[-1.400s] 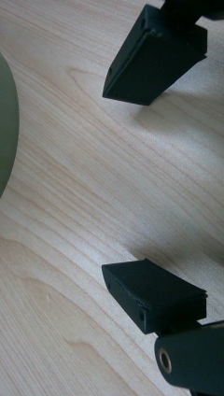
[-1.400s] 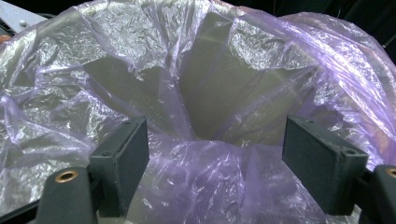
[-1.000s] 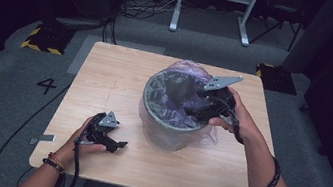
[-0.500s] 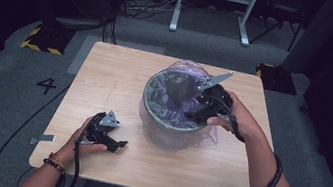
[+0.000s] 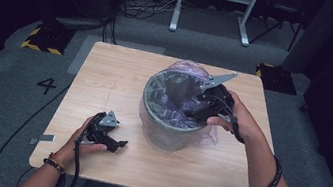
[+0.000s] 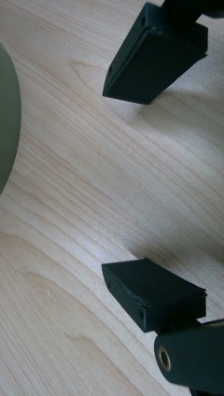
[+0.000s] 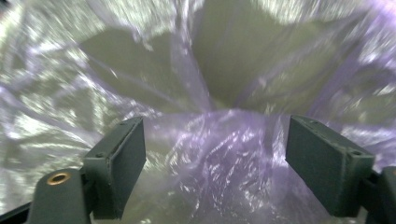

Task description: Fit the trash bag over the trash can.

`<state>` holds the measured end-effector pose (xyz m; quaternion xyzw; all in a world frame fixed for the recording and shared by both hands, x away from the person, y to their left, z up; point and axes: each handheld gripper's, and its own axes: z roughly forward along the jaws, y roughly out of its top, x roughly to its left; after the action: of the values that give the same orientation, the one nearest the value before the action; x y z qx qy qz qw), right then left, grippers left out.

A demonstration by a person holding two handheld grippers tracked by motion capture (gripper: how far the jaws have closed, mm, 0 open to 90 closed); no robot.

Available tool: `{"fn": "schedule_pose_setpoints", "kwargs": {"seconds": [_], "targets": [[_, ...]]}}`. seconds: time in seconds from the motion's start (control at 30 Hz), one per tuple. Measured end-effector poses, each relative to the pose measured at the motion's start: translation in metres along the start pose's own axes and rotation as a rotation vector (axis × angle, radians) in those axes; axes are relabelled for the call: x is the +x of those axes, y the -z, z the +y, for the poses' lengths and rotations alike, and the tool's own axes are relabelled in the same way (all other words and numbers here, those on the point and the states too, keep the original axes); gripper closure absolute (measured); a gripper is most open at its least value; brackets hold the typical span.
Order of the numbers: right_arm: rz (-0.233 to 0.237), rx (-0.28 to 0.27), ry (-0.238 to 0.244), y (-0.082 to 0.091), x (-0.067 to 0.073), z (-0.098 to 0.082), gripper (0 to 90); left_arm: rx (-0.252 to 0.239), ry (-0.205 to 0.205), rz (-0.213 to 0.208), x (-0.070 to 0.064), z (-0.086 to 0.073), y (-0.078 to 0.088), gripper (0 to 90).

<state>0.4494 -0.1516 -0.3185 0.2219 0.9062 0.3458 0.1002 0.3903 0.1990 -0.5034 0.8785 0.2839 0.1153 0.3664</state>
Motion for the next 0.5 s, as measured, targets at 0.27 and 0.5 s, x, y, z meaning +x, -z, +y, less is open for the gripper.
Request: {"fn": "schedule_pose_setpoints", "kwargs": {"seconds": [0.27, 0.5], "targets": [[-0.001, -0.107, 0.018, 0.015, 0.003, -0.002, 21.0, 0.0, 0.0, -0.001, 0.0, 0.0, 0.0, 13.8], [-0.005, -0.131, 0.037, 0.027, 0.007, -0.007, 21.1, -0.001, -0.001, -0.001, 0.0, 0.0, 0.0, 13.8]]}}
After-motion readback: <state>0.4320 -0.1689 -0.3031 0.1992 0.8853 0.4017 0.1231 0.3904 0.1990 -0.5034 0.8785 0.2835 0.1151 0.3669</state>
